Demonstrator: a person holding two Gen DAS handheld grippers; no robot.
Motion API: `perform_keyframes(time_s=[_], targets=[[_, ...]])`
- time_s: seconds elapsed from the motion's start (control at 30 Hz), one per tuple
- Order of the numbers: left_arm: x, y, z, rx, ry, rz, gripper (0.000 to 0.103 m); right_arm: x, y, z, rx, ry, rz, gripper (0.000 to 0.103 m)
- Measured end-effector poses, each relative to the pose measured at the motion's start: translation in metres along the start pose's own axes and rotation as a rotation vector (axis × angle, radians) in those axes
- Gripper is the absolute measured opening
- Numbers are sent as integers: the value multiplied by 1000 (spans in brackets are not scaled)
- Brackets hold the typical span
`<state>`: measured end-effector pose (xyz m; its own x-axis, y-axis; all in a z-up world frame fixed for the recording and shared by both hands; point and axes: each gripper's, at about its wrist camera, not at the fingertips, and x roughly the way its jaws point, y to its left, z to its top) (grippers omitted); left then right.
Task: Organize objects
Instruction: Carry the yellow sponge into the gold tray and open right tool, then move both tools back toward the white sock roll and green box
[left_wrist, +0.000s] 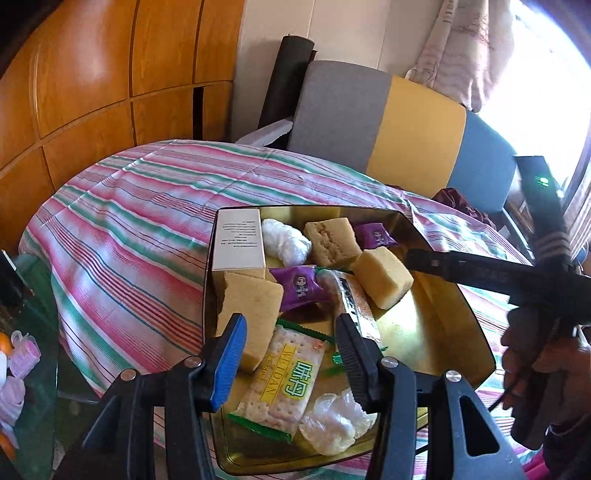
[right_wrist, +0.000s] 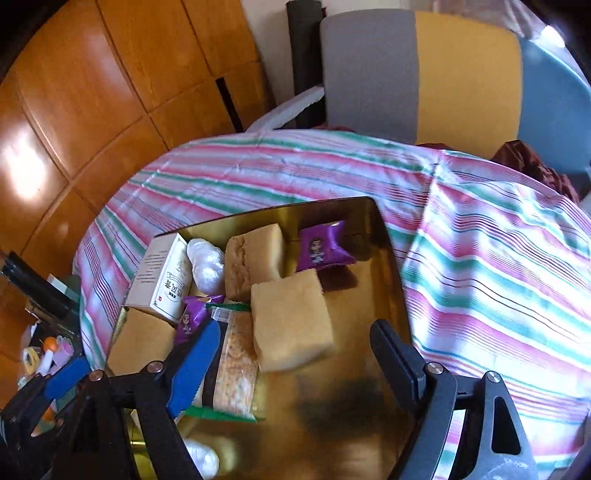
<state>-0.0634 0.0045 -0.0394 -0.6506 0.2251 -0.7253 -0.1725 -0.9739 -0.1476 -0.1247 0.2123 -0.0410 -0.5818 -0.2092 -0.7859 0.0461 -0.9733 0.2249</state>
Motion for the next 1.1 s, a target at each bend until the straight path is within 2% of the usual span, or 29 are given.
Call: perform_keyframes(time_s=[0.23,0.7,1.1], targets=[[-5,-13,-1,31,-8,-14,50,-43,-32,-21,72,-54,-3,84],[-12,-46,-6,112,-10,-48,50,-96,-115,-68,233,-96,-99,85],[-10,-94,-6,226,-6,-114,50,-178,-225,-114,445,-171,-288,85]])
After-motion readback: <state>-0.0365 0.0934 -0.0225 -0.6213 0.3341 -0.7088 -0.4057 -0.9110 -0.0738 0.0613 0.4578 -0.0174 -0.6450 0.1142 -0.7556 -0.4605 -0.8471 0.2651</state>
